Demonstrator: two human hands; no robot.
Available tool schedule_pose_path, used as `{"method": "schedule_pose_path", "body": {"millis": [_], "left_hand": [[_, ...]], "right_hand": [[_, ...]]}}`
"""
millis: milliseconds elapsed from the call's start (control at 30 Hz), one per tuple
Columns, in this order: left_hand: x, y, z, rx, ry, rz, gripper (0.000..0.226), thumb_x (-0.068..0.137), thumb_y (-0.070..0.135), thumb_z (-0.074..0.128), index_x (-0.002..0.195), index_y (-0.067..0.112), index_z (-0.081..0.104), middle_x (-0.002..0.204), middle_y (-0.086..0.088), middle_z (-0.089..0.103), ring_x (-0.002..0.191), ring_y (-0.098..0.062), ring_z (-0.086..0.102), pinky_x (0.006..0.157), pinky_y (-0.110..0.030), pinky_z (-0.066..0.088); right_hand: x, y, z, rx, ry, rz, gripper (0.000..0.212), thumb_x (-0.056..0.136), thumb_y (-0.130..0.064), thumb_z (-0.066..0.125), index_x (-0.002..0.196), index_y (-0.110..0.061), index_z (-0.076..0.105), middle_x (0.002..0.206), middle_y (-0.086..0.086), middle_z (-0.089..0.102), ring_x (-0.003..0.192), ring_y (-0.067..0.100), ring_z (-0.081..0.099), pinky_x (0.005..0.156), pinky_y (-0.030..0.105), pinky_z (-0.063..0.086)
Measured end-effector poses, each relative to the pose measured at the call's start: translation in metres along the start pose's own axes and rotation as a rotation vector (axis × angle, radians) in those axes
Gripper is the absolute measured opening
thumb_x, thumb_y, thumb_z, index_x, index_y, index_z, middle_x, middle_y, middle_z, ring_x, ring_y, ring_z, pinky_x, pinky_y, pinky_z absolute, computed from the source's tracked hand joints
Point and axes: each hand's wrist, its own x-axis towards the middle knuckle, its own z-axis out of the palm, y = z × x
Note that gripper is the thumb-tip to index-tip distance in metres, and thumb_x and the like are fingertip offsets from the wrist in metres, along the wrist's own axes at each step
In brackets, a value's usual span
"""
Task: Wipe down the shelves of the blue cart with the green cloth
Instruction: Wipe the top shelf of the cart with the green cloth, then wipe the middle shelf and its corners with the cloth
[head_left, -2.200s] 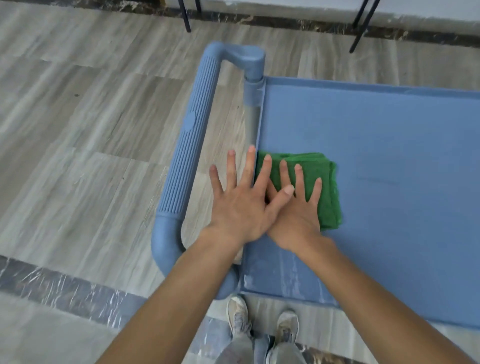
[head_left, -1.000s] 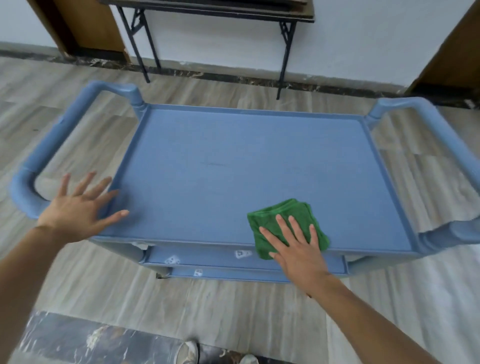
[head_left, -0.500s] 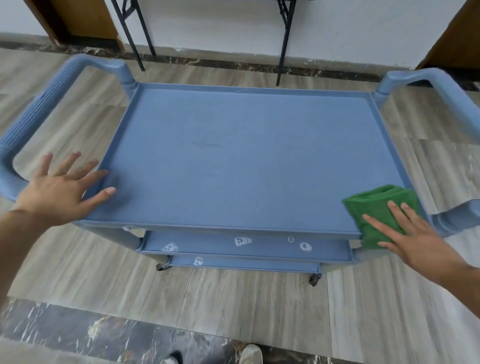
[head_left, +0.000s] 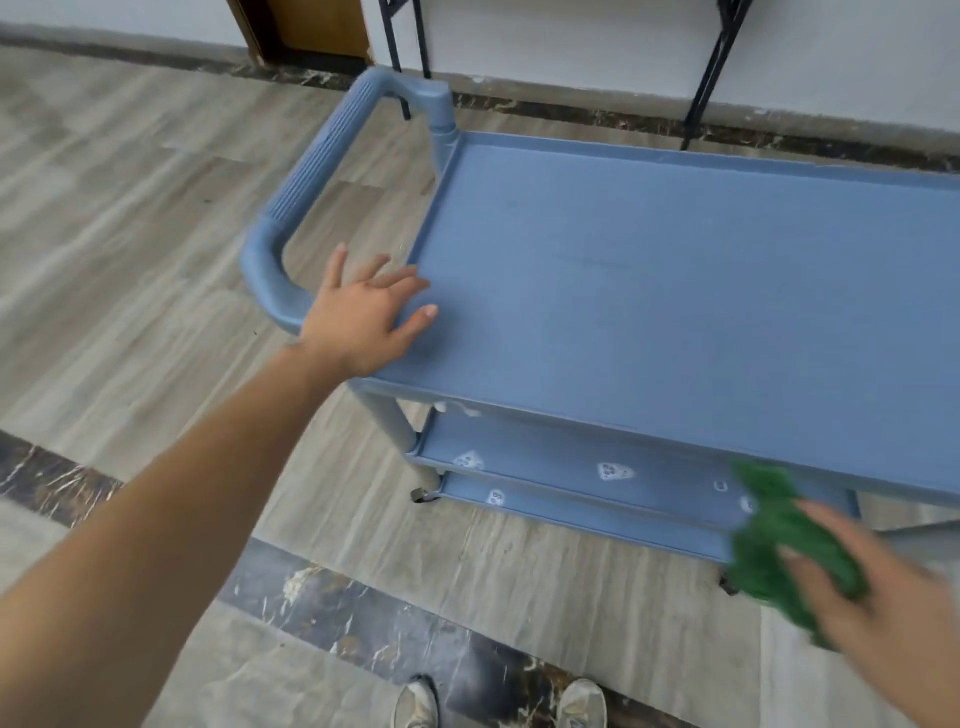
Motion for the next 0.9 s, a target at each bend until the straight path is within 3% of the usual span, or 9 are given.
{"method": "schedule_pose_path", "body": {"millis": [100, 200, 300, 400, 500, 600, 667, 733, 900], "left_hand": [[-0.021, 0.006, -0.004, -0.261, 0.145, 0.057, 0.04, 0.102, 0.038, 0.051, 0.138, 0.021, 0.056, 0.147, 0.002, 0.054, 0.144, -0.024, 0.038, 0.12, -0.054, 0.01], [-0.058, 0.004, -0.005, -0.495, 0.265, 0.069, 0.033, 0.101, 0.026, 0.058, 0.132, 0.015, 0.062, 0.133, 0.0, 0.064, 0.131, -0.018, 0.052, 0.118, -0.05, 0.024], [-0.098, -0.008, -0.001, -0.634, 0.363, 0.038, 0.028, 0.1, 0.022, 0.061, 0.125, 0.011, 0.066, 0.122, 0.005, 0.07, 0.108, -0.007, 0.06, 0.11, -0.047, 0.04], [-0.129, -0.029, 0.004, -0.734, 0.369, -0.013, 0.028, 0.099, 0.028, 0.06, 0.124, 0.018, 0.067, 0.118, 0.015, 0.069, 0.11, -0.006, 0.063, 0.102, -0.032, 0.047], [-0.144, -0.047, 0.01, -0.754, 0.325, -0.027, 0.03, 0.099, 0.033, 0.058, 0.124, 0.02, 0.067, 0.116, 0.017, 0.07, 0.11, -0.003, 0.064, 0.099, -0.028, 0.048], [-0.15, -0.054, 0.02, -0.771, 0.295, -0.067, 0.031, 0.1, 0.036, 0.056, 0.126, 0.022, 0.067, 0.117, 0.018, 0.07, 0.114, 0.002, 0.061, 0.101, -0.025, 0.045], [-0.154, -0.052, 0.03, -0.797, 0.282, -0.091, 0.03, 0.101, 0.036, 0.056, 0.127, 0.024, 0.066, 0.117, 0.017, 0.07, 0.115, 0.002, 0.061, 0.101, -0.024, 0.045], [-0.157, -0.045, 0.04, -0.819, 0.263, -0.094, 0.031, 0.1, 0.037, 0.055, 0.126, 0.024, 0.066, 0.117, 0.017, 0.07, 0.115, 0.001, 0.061, 0.1, -0.027, 0.047], [-0.162, -0.021, 0.065, -0.793, 0.212, -0.104, 0.033, 0.099, 0.041, 0.054, 0.126, 0.026, 0.066, 0.116, 0.02, 0.069, 0.112, 0.002, 0.061, 0.098, -0.017, 0.043]], "right_hand": [[-0.019, -0.108, 0.069, 0.171, -0.144, -0.121, 0.053, 0.084, -0.02, 0.078, 0.124, -0.051, 0.06, 0.103, -0.024, 0.072, 0.085, -0.005, 0.069, 0.076, 0.026, 0.06], [-0.022, -0.206, 0.147, 0.426, -0.275, -0.139, 0.061, 0.086, -0.011, 0.076, 0.116, -0.061, 0.058, 0.096, -0.029, 0.072, 0.081, -0.006, 0.069, 0.069, 0.012, 0.055], [-0.016, -0.283, 0.219, 0.637, -0.247, -0.167, 0.054, 0.086, -0.007, 0.071, 0.116, -0.052, 0.065, 0.1, -0.03, 0.072, 0.091, -0.006, 0.069, 0.08, 0.009, 0.049], [0.007, -0.33, 0.261, 0.741, -0.106, -0.052, 0.039, 0.09, -0.019, 0.07, 0.122, -0.042, 0.067, 0.101, -0.025, 0.074, 0.094, -0.005, 0.069, 0.084, 0.016, 0.052], [0.03, -0.333, 0.269, 0.857, 0.064, 0.094, 0.03, 0.091, -0.022, 0.07, 0.11, -0.046, 0.07, 0.096, -0.02, 0.075, 0.091, 0.001, 0.07, 0.085, 0.025, 0.056], [0.033, -0.313, 0.265, 0.847, 0.154, 0.139, 0.03, 0.089, -0.018, 0.074, 0.115, -0.033, 0.073, 0.101, -0.014, 0.076, 0.096, 0.007, 0.071, 0.092, 0.038, 0.057], [0.033, -0.293, 0.258, 0.895, 0.246, 0.185, 0.035, 0.087, -0.012, 0.076, 0.114, -0.034, 0.074, 0.103, -0.01, 0.077, 0.099, 0.01, 0.072, 0.095, 0.043, 0.057], [0.034, -0.272, 0.246, 0.928, 0.313, 0.205, 0.044, 0.085, -0.006, 0.077, 0.104, -0.046, 0.074, 0.101, -0.01, 0.078, 0.099, 0.013, 0.073, 0.095, 0.045, 0.057], [0.038, -0.209, 0.217, 0.866, 0.44, 0.185, 0.047, 0.083, 0.002, 0.076, 0.107, -0.038, 0.072, 0.1, -0.01, 0.078, 0.097, 0.014, 0.074, 0.094, 0.046, 0.058]]}}
